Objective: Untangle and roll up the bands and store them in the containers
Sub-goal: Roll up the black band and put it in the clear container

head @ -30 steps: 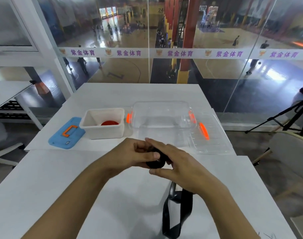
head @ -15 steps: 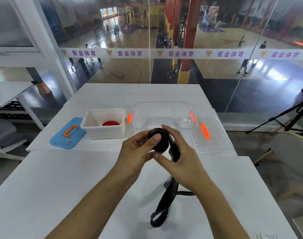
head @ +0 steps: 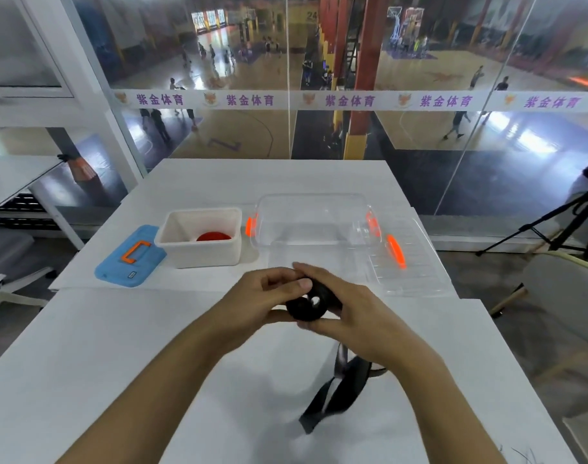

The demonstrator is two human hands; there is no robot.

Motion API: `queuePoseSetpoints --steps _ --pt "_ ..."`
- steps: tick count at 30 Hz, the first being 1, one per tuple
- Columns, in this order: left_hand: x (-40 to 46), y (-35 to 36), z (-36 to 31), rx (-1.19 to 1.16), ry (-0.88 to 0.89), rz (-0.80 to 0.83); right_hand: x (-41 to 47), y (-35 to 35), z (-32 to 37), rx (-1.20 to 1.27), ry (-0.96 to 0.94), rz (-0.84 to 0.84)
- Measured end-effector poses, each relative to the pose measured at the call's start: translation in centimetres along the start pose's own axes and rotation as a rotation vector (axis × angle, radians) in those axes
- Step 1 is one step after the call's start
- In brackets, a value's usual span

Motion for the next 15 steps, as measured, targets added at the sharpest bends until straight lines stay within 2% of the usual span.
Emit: queuePoseSetpoints --steps 2,6,10,15 --pt "-0.3 -0.2 -1.0 0.122 0.010 0.041 0.2 0.2 0.2 -0.023 -0.012 0.072" --pt "-1.0 -0.5 -3.2 0.222 0.116 -0.038 0.4 -1.0 1.5 -0.049 -0.030 -0.005" --pt "-1.8 -0.6 -4.6 0.170 0.268 -0.145 0.0 -2.5 2.4 0.060 -0.038 -0.120" --pt "-2.3 -0.1 -5.4 0.076 0.369 -0.240 -0.5 -3.6 3.1 0.079 -0.021 -0.142"
Point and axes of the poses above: each hand's wrist, its own x-axis towards the middle knuckle, its own y-axis out of the palm, z = x × y, the point moved 10 cm from there along x, towards the middle knuckle, and after that the axes turned 6 degrees about -y, right-handed, at the moved point
